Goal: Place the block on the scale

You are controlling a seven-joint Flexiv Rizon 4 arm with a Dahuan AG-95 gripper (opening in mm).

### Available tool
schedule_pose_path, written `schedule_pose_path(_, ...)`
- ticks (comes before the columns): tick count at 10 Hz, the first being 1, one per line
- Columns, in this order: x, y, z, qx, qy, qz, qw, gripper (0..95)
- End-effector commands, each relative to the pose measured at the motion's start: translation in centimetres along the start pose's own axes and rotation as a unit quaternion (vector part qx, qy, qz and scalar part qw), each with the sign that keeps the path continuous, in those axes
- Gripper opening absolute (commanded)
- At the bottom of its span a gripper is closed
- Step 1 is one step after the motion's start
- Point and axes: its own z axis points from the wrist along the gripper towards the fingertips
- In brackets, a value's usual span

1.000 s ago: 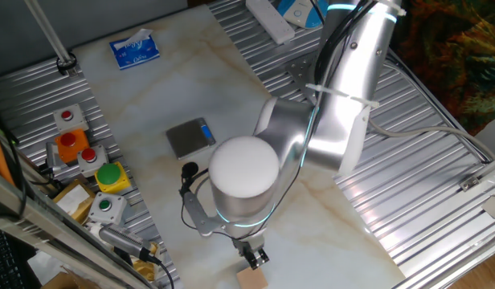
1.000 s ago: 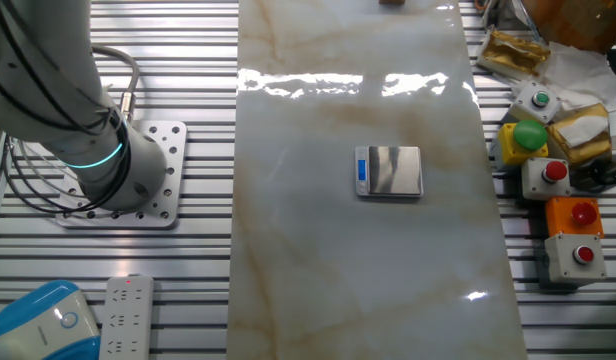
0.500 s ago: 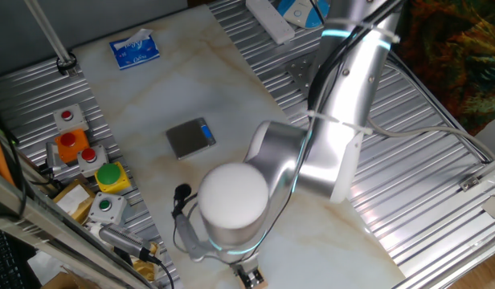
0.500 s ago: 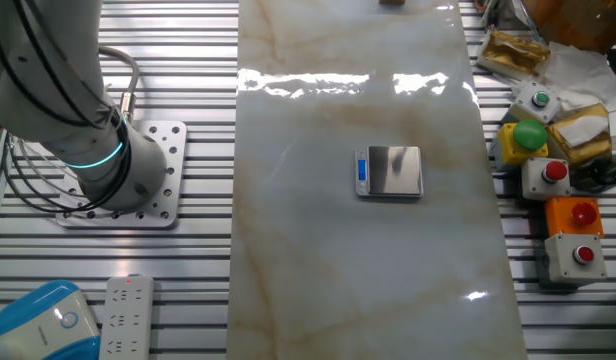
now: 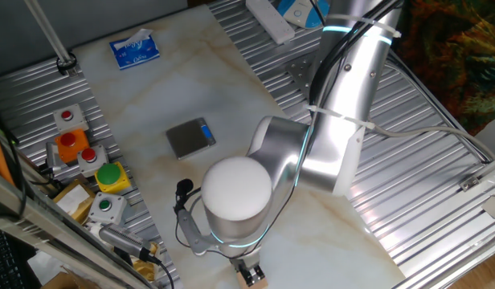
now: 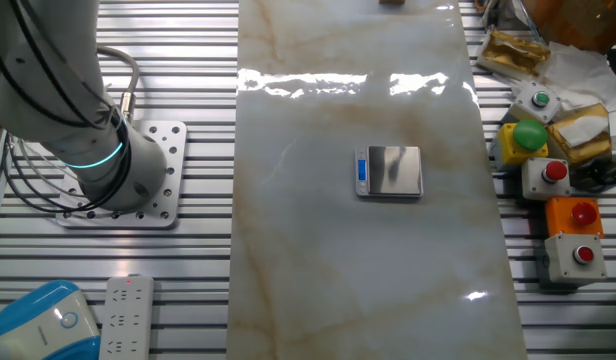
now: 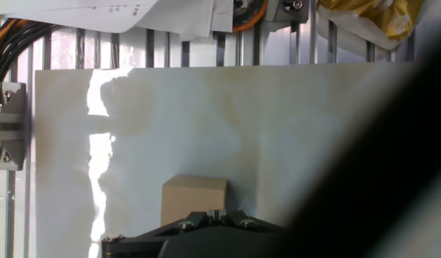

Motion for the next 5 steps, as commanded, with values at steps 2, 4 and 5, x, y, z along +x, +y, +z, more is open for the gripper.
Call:
schedule_pose_path(2, -0.06, 0.01, -0.11, -0.003, -0.006, 0.000, 1.0000, 0.0)
schedule_pose_path(4, -0.04, -0.02, -0.15, -0.005, -0.006, -0.003, 1.0000, 0.0)
schedule_pose_path(5, -0.04, -0.02, -0.15, -0.005, -0.003, -0.009, 0.9999, 0.0)
